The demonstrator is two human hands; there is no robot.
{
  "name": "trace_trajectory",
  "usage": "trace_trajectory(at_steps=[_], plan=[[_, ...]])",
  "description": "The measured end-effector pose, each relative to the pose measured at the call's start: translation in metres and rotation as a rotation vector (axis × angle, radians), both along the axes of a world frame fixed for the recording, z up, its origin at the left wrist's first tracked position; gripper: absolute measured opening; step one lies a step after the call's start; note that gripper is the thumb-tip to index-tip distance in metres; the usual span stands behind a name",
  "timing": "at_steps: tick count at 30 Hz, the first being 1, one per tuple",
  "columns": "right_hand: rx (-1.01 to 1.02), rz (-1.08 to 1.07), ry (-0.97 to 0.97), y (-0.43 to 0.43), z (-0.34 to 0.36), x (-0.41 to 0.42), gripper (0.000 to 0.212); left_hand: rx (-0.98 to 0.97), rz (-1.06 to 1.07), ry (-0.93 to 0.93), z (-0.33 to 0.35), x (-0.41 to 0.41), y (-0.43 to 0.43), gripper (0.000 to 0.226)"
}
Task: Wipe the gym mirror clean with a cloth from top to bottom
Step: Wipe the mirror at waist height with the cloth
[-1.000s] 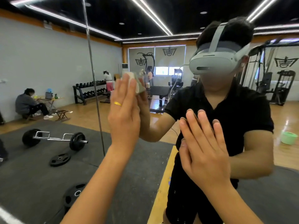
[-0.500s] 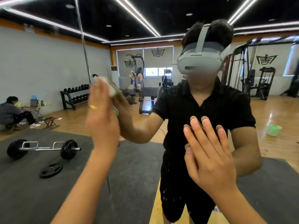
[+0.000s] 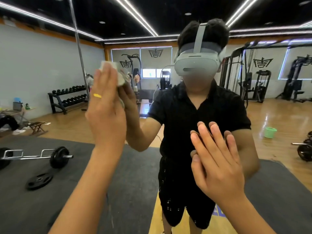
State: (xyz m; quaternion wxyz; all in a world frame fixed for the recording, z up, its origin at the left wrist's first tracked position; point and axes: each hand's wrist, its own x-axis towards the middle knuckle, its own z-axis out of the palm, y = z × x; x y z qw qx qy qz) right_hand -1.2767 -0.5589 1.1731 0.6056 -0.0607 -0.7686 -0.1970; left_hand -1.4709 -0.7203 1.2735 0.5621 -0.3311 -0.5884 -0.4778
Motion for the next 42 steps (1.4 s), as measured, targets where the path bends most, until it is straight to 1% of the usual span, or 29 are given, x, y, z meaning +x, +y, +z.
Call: trace_trajectory(at_steps=[2,3,5,7,9,10,12,14,15,16,17,20,22,24,26,28,30,31,33,35,37,38,40,42], plan=[[-0.006,-0.002,-0.001,0.000,-0.001,0.000,0.046,0.072,-0.064,-0.054,0.001,0.016,0.008,0.046],[-0.010,-0.002,0.000,0.000,-0.001,0.000,0.046,0.057,-0.078,-0.037,-0.008,0.030,0.016,0.044],[-0.009,-0.006,0.000,-0.001,-0.001,0.000,0.046,-0.054,-0.086,0.071,-0.039,0.056,0.035,0.039],[-0.002,-0.008,-0.003,0.000,-0.001,0.001,0.046,-0.179,-0.114,0.162,-0.061,0.068,0.042,0.040],[-0.002,-0.010,0.001,0.000,-0.001,0.001,0.046,-0.268,-0.110,0.246,-0.057,0.059,0.035,0.037],[-0.003,-0.009,0.003,0.000,-0.002,0.001,0.046,-0.275,-0.084,0.259,-0.051,0.053,0.029,0.033],[-0.005,-0.004,0.007,0.000,-0.002,0.000,0.045,-0.203,-0.037,0.186,-0.033,0.035,0.017,0.036],[-0.005,-0.001,0.006,0.001,-0.002,0.000,0.044,-0.075,-0.061,0.041,-0.011,0.026,0.013,0.039],[-0.007,0.000,0.006,0.001,-0.002,0.000,0.044,-0.024,-0.074,0.003,-0.004,0.029,0.017,0.041],[-0.008,0.002,0.008,0.000,-0.002,-0.001,0.044,-0.011,-0.074,0.013,-0.001,0.036,0.023,0.042],[-0.007,0.001,0.012,0.000,-0.002,-0.001,0.045,-0.042,-0.079,0.075,-0.001,0.045,0.031,0.043],[0.009,-0.010,0.016,0.000,-0.002,-0.001,0.046,-0.264,-0.123,0.306,-0.014,0.071,0.049,0.044],[0.006,-0.010,0.012,0.001,-0.003,0.000,0.047,-0.351,-0.138,0.373,-0.014,0.066,0.044,0.043],[-0.002,-0.009,0.013,0.001,-0.003,0.001,0.047,-0.350,-0.061,0.331,-0.011,0.045,0.029,0.048],[-0.003,-0.004,0.008,0.000,-0.002,0.001,0.047,-0.243,0.043,0.153,-0.004,0.011,0.004,0.052],[-0.005,0.000,0.005,0.000,-0.001,0.001,0.046,-0.088,0.037,-0.052,0.003,-0.012,-0.018,0.052],[-0.008,0.010,0.006,0.000,-0.002,0.001,0.046,-0.004,0.010,-0.114,0.000,-0.004,-0.014,0.049],[-0.010,0.014,0.008,0.000,-0.002,0.001,0.046,-0.012,0.002,-0.091,-0.005,0.011,-0.004,0.048],[-0.012,0.008,0.014,0.000,-0.002,0.001,0.047,-0.118,-0.034,0.054,-0.021,0.046,0.025,0.050],[-0.014,0.008,0.011,-0.001,-0.002,0.001,0.048,-0.220,-0.119,0.181,-0.029,0.074,0.048,0.056],[-0.015,0.014,0.003,0.000,-0.001,0.002,0.048,-0.281,-0.178,0.251,-0.025,0.085,0.054,0.054],[-0.015,0.012,0.004,0.000,-0.001,0.002,0.048,-0.316,-0.173,0.279,-0.022,0.082,0.051,0.051],[-0.014,0.007,0.009,0.000,-0.001,0.002,0.047,-0.358,-0.115,0.289,-0.018,0.063,0.033,0.049],[-0.012,0.007,0.010,0.000,-0.001,0.002,0.046,-0.279,-0.047,0.173,-0.016,0.031,0.009,0.052]])
